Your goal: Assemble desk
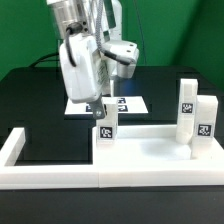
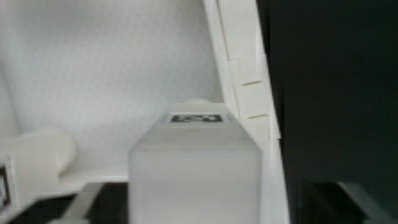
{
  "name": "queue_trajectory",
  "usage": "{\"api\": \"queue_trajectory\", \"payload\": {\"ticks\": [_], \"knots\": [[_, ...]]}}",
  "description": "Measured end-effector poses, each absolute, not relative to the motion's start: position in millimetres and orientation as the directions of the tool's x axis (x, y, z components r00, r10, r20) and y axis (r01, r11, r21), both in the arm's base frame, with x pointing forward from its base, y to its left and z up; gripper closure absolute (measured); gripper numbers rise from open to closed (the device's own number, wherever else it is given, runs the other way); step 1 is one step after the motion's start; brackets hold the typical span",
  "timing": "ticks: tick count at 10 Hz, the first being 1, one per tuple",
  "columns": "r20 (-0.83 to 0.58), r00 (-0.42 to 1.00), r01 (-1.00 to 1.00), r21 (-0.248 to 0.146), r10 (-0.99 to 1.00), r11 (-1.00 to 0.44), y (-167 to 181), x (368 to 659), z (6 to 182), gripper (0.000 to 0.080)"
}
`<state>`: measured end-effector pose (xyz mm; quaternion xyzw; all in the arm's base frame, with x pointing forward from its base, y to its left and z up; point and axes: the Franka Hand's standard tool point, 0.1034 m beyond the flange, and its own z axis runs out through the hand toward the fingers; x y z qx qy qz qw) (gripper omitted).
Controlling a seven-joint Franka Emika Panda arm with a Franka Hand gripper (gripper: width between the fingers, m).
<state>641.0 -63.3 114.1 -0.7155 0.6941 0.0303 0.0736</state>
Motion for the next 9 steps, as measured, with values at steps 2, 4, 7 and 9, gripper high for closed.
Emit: {"api": "queue_trajectory", "payload": {"ticks": [2,4,7,9], "knots": [[-0.098,0.297,-0.953,-0.086,-0.950,-0.290,-62.9,642.0,114.5,0.0170],[-0.088,0.396,-0.917,-0.095,-0.914,-0.388,-64.4,641.6,113.7,0.0156],[-0.016,0.663,-0.747,-0.095,-0.749,-0.659,-53.3,641.5,106.9,0.0150],[0.029,0.801,-0.595,-0.069,-0.598,-0.800,-42.4,639.9,101.4,0.0150]]}}
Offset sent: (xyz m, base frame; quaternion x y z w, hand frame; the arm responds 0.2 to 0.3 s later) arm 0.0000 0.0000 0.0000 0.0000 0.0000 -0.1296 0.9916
